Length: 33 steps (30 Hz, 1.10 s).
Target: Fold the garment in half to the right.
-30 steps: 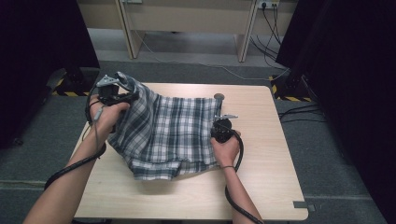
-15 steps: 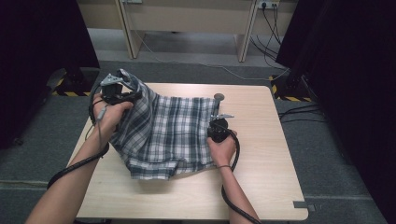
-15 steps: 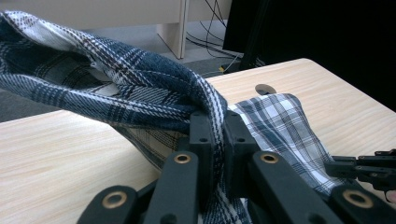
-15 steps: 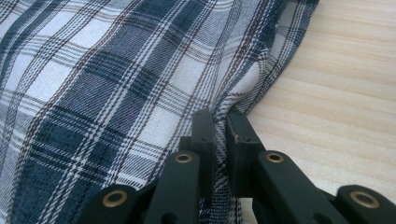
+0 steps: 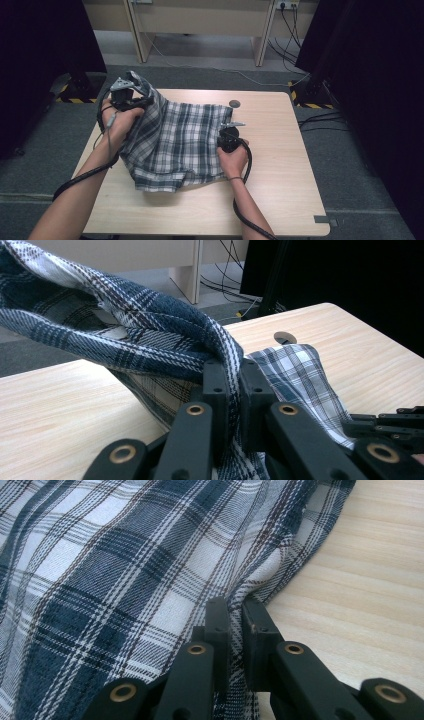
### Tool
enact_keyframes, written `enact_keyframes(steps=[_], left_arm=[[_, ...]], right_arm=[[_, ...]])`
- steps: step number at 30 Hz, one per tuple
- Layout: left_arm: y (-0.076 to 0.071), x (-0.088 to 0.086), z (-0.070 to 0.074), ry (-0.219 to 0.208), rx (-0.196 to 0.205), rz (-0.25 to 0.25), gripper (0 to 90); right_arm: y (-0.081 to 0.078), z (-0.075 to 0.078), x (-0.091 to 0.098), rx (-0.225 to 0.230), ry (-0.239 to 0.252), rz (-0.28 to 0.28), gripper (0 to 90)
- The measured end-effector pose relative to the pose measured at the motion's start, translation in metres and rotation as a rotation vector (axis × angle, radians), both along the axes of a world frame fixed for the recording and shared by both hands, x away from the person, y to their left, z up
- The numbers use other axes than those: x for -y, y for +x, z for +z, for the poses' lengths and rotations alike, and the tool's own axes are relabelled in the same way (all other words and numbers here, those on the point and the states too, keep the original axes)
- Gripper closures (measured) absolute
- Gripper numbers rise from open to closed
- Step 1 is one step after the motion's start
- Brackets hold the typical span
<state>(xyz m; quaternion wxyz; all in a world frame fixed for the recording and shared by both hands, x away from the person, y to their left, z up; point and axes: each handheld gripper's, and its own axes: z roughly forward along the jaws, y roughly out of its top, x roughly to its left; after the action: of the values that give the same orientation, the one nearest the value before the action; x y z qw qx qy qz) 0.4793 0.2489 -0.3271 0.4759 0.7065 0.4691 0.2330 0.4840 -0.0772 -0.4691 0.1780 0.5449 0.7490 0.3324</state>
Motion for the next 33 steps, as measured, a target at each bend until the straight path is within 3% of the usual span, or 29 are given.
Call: enact_keyframes(steps=[15,33], left_arm=[[0.001,0.009,0.002,0.006,0.006,-0.009,84.0],[0.001,0.0,0.003,0.003,0.015,0.012,84.1]], right_arm=[[0.0,-0.001,-0.013,-0.003,0.01,0.017,83.8],[-0.001,0.0,-0.009,0.004,-0.015,-0.011,84.6]])
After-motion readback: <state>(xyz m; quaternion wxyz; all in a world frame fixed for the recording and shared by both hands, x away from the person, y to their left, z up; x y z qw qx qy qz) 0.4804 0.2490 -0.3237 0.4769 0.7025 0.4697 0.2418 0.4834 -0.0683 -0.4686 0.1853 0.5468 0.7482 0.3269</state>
